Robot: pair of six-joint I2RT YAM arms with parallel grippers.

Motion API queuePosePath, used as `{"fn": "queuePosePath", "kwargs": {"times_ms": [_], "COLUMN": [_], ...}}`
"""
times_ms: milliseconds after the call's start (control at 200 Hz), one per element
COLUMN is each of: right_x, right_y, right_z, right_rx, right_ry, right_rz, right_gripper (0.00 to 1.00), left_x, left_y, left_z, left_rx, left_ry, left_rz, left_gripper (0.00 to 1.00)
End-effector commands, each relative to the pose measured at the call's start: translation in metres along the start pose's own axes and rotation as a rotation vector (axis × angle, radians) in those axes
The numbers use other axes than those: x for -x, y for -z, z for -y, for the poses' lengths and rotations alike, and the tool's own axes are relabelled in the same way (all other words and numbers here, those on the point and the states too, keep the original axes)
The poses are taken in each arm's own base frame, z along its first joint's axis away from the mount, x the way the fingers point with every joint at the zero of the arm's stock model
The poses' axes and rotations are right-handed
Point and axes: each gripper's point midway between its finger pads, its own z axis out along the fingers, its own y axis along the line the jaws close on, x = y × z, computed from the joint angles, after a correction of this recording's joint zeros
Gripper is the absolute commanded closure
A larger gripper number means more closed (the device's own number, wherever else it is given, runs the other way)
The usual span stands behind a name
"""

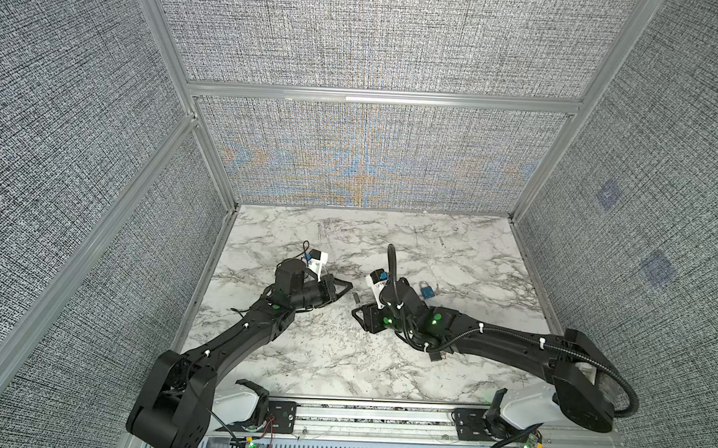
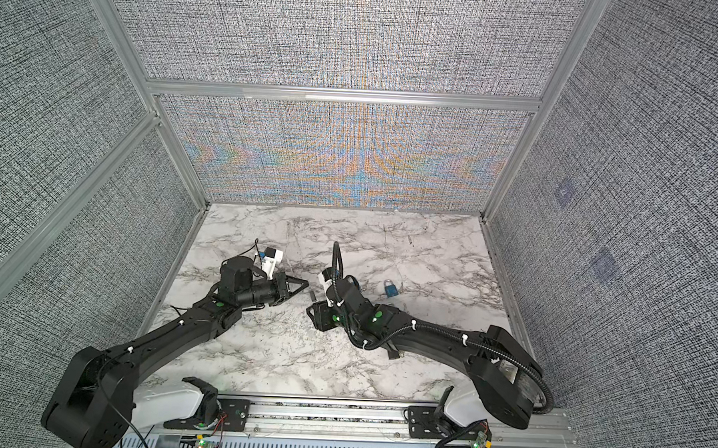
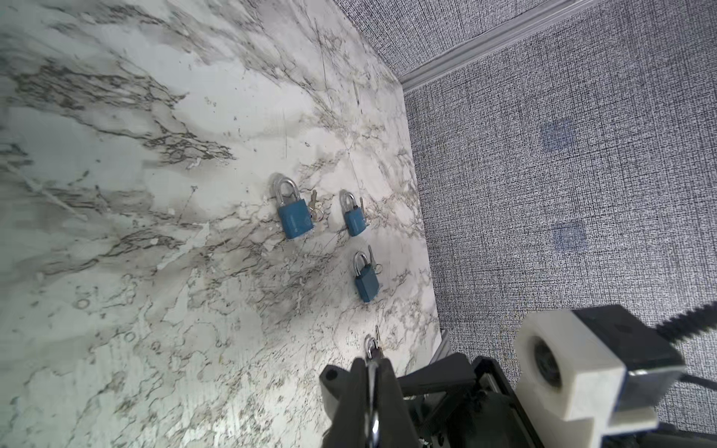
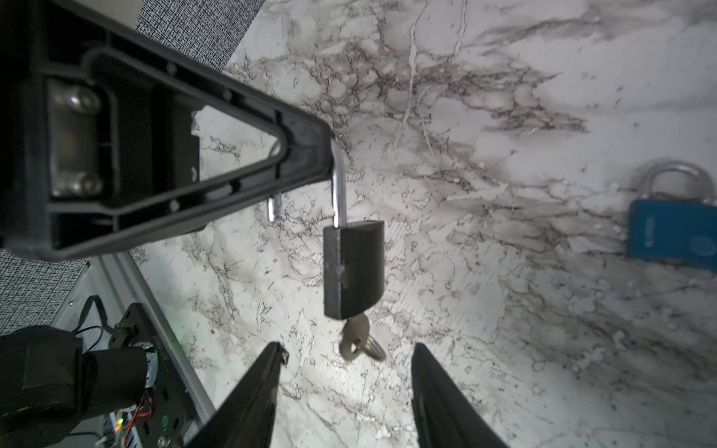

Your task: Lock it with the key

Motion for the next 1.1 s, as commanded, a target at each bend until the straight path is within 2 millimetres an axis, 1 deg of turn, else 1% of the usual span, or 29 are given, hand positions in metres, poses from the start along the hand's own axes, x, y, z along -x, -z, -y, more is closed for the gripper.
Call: {"fn": "queuePosePath", "kwargs": {"times_ms": [0,145,245,255,295,530,720,860,930,1010,1050,1090], "right_x": [0.025,0.034,0.035,0.045,0.051,0.057,0.052,0.052,0.051,0.051,0.051,0.051], "right_y": [0.001,-0.003,-0.007,-0.005,-0.005,-0.011,-0.020,-0.021,-0.021,-0.020,-0.020,-0.020], "right_z": [0.008,0.012,0.017,0.011,0.009,0.003,0.002,0.003,0.003,0.003,0.004,0.004], "right_rx": [-0.055,-0.039,-0.040,-0.027,-0.015,0.017,0.036,0.038,0.040,0.042,0.041,0.048], "right_ry": [0.046,0.054,0.056,0.056,0.057,0.060,0.049,0.042,0.040,0.036,0.030,0.028], "right_rz": [0.099,0.122,0.119,0.140,0.144,0.145,0.116,0.115,0.113,0.113,0.112,0.112], "right_gripper": [0.46,0.48,0.56,0.57,0.58,0.63,0.66,0.71,0.77,0.87,0.91,0.97], "left_x": [0.005,0.010,0.012,0.012,0.013,0.014,0.016,0.017,0.017,0.017,0.018,0.018], "left_y": [0.001,0.004,0.003,0.003,0.003,0.002,0.003,0.004,0.004,0.005,0.006,0.006], "left_z": [0.002,0.009,0.012,0.011,0.013,0.016,0.020,0.021,0.021,0.023,0.023,0.024], "left_rx": [0.025,0.020,0.016,0.016,0.013,0.004,-0.002,-0.005,-0.005,-0.011,-0.010,-0.011], "left_ry": [0.013,0.010,0.014,0.014,0.012,0.013,0.007,0.005,0.009,0.004,0.003,0.000], "left_rz": [0.012,0.036,0.038,0.038,0.040,0.042,0.047,0.049,0.050,0.055,0.059,0.061], "left_gripper": [1.00,1.00,1.00,1.00,1.00,1.00,1.00,1.00,1.00,1.00,1.00,1.00]}}
